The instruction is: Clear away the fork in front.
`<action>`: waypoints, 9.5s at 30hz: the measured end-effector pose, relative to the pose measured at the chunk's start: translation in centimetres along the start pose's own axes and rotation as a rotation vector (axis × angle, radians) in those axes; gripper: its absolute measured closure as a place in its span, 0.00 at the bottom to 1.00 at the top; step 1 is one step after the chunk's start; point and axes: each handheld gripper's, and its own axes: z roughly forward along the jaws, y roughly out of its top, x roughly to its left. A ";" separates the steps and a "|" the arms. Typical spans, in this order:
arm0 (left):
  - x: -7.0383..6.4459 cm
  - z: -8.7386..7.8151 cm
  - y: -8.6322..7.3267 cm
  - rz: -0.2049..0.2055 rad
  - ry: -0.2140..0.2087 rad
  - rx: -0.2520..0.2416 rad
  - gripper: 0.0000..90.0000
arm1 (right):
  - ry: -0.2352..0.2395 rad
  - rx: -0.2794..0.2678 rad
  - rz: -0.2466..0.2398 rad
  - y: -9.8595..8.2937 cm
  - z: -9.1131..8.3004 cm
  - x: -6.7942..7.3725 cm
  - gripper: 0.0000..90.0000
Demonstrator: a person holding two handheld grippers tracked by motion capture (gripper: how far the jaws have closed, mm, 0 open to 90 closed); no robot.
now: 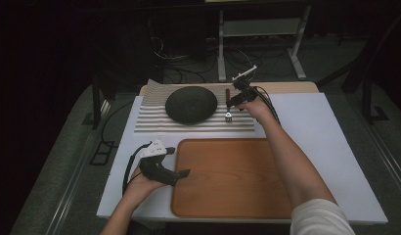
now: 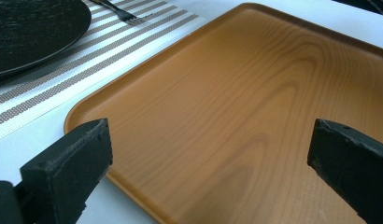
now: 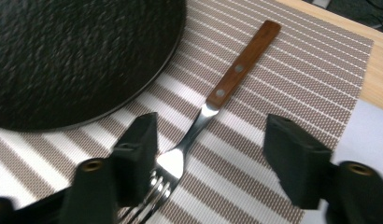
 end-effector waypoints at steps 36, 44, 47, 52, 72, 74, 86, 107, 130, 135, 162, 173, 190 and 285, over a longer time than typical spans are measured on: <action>0.3 0.1 -0.1 0.008 0.002 0.003 0.00 | -0.101 0.218 0.081 3.4 6.1 0.3 0.72; 0.3 0.1 -0.2 0.011 0.004 0.005 0.00 | -0.104 0.243 0.086 3.5 6.0 0.1 0.80; 0.3 0.1 -0.2 0.012 0.004 0.006 0.00 | -0.105 0.249 0.083 3.6 6.0 0.1 0.82; 0.3 0.1 -0.2 0.011 0.003 0.007 0.00 | -0.108 0.259 0.058 3.6 6.0 0.1 0.85; 0.4 0.1 -0.2 0.010 0.001 0.006 0.00 | -0.077 0.243 0.056 3.1 4.4 -0.7 0.86; 0.4 0.1 -0.2 0.010 0.001 0.006 0.00 | -0.064 0.231 0.057 3.1 3.9 -0.8 0.86; 0.4 0.2 -0.2 0.013 0.005 0.006 0.00 | 0.021 0.155 0.073 1.9 0.0 -1.6 0.86; 0.6 0.1 -0.3 0.002 0.015 -0.008 0.00 | 0.212 -0.079 0.007 -6.1 -9.1 -1.1 0.86; 0.5 0.3 -0.3 -0.005 0.044 -0.002 0.00 | 0.316 -0.219 -0.066 -12.5 -13.9 1.0 0.86; 0.4 0.3 -0.2 -0.010 0.049 -0.007 0.00 | 0.348 -0.249 -0.108 -13.5 -14.9 2.1 0.86; -2.1 4.1 5.9 0.047 -0.055 -0.086 0.00 | 0.412 -0.275 -0.112 -20.6 -15.6 4.0 0.86; -3.5 6.8 9.2 0.092 -0.121 -0.112 0.04 | 0.412 -0.289 -0.118 -20.6 -15.3 4.0 0.86; -5.5 10.5 11.7 0.050 -0.193 -0.131 0.26 | 0.425 -0.345 -0.139 -20.5 -15.4 4.6 0.86; 0.5 -3.2 5.9 -0.112 -0.263 -0.131 0.89 | 0.188 -0.356 -0.095 -28.5 -16.4 0.2 0.12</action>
